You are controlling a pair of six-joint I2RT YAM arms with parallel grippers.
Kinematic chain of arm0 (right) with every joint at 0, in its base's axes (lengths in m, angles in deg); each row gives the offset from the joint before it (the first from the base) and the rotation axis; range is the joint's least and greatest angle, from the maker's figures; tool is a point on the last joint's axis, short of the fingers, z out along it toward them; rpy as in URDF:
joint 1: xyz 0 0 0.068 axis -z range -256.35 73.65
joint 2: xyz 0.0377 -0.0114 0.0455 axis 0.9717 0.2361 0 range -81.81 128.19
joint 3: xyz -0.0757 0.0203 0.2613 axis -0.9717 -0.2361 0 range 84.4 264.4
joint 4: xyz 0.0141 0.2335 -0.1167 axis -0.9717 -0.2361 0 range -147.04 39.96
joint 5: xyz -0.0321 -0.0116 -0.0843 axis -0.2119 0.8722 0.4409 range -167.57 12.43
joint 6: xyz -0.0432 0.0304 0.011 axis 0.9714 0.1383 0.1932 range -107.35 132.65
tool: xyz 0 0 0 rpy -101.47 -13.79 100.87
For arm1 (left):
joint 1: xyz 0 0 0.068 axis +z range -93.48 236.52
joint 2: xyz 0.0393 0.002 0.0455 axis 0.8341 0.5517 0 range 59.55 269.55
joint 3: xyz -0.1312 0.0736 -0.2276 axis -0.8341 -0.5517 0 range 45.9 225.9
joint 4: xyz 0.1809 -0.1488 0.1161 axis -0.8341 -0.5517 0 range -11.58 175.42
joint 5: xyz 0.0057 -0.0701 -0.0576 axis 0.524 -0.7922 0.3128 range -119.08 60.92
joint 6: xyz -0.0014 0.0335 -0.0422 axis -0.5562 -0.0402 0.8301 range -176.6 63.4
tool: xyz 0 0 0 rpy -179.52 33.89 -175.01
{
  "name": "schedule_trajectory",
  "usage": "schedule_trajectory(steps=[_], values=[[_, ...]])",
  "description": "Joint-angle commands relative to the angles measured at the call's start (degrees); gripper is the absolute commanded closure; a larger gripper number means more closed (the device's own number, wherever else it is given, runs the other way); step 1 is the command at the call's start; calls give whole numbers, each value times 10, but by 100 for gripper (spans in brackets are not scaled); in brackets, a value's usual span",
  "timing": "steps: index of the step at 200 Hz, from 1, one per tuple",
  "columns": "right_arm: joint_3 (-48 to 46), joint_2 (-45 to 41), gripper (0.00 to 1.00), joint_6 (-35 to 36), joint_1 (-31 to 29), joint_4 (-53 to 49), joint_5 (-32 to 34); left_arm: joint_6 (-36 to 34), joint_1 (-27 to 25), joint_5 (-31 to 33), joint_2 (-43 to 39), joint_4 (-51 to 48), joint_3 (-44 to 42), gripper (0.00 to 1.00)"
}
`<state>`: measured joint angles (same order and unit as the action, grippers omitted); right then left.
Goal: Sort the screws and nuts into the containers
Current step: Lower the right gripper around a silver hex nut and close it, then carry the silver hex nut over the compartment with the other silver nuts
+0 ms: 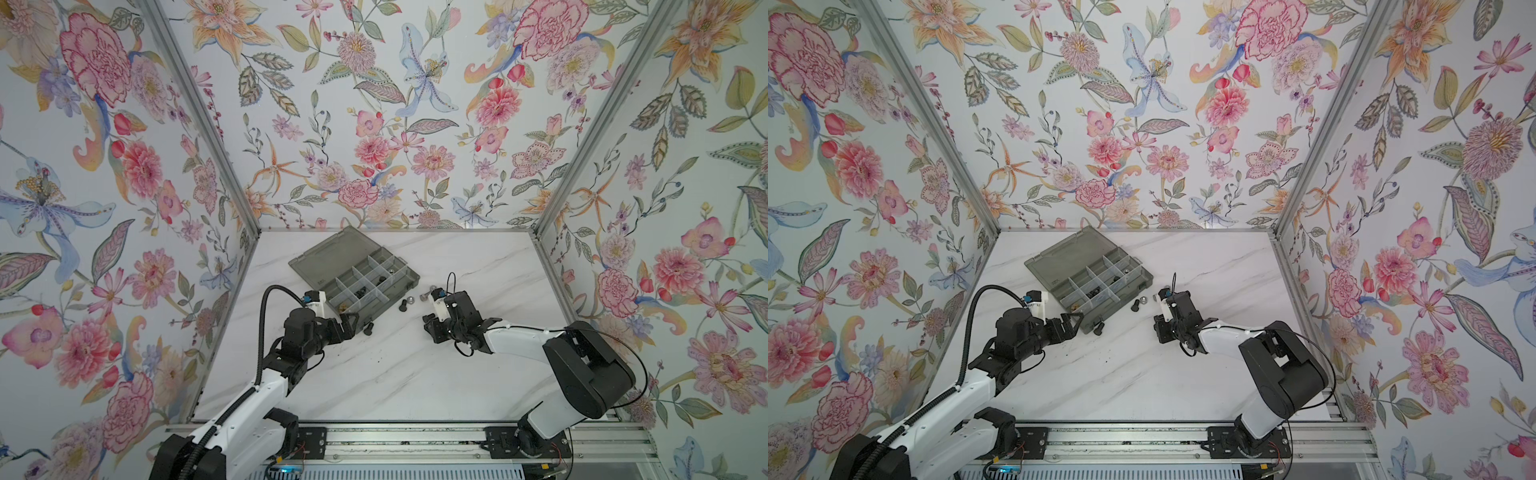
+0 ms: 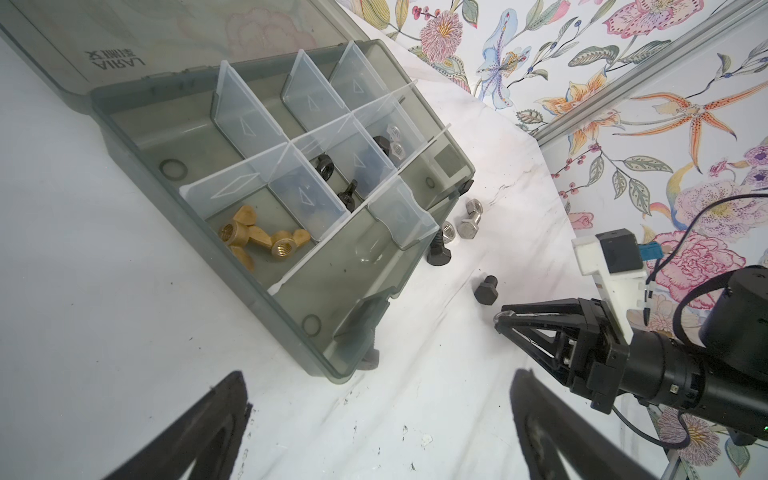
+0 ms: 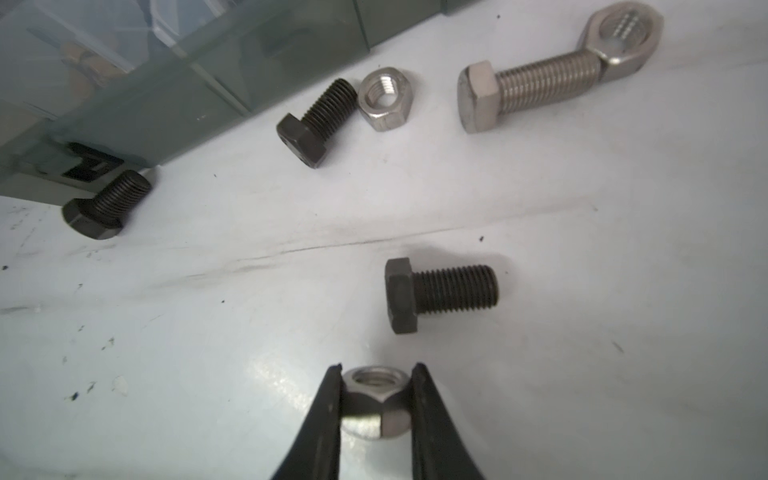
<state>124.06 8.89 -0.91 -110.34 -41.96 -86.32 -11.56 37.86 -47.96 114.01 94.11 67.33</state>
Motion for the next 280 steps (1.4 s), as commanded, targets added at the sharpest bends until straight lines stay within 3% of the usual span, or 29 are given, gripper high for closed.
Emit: schedule_trajectory(steps=[1,56,189,280], values=[[16,-37,86,25,4,-4,-38,1,6,4,-3,3,6,1],[133,-17,86,77,16,-24,-55,4,6,1,-2,8,4,1],[505,290,84,115,27,-47,-30,1,6,5,-30,-8,2,1],[530,352,82,115,31,-57,-21,-1,6,7,-29,-8,1,1]])
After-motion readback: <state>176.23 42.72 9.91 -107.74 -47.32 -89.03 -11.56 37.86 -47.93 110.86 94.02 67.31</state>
